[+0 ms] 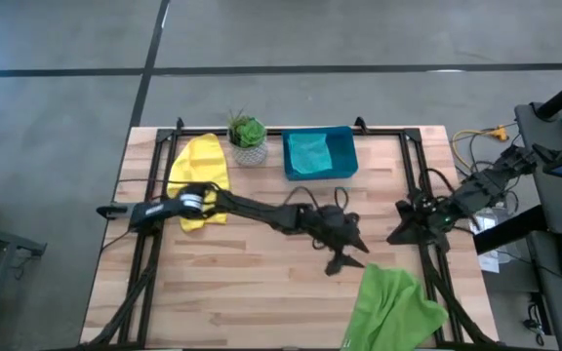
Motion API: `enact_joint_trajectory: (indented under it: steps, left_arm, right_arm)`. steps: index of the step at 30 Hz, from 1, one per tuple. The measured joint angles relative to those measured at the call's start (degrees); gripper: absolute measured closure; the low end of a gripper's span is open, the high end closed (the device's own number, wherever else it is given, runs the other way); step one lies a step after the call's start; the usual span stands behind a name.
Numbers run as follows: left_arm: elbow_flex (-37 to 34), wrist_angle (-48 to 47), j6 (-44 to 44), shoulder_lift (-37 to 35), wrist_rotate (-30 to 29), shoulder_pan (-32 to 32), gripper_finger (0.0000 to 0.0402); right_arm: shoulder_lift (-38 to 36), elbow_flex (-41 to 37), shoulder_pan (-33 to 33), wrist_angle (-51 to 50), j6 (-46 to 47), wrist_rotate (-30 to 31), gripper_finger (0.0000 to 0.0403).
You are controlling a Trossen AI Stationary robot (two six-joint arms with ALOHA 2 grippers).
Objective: Fold microfiber towels
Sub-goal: Fold the green microfiber towel on top of the light blue microfiber towel into the dark blue bin
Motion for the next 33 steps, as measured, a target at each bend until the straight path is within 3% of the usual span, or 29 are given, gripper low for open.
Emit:
enact_joint_trajectory:
  steps: [5,12,27,30,33]
  left_arm:
    - [8.3,-1.8,-0.4,7.4,-5.0,-1.5,0.0187]
    - [19.4,-16.7,-3.6,15.6,-8.7,-1.9,0.0187]
    - [22.8,-13.6,6.5,22.0,-17.1,-5.4,0.0190]
    - [23.7,-18.3,6.4,22.4,-19.6,-6.2,0.0221]
    - [24.0,-26.4,6.5,22.3,-20.9,-6.6,0.0297]
  right_arm:
    - [-1.6,0.9,0.0,0.1,-2.3,0.5,0.0360]
    - [-2.1,1.2,0.0,0.0,-3.0,1.9,0.0360]
    - [-1.3,1.2,0.1,1.6,-1.5,3.2,0.0360]
    - [-0.9,1.2,0.1,1.6,-1.0,3.4,0.0360]
    - [-0.6,1.3,0.1,1.6,-1.2,3.5,0.0360]
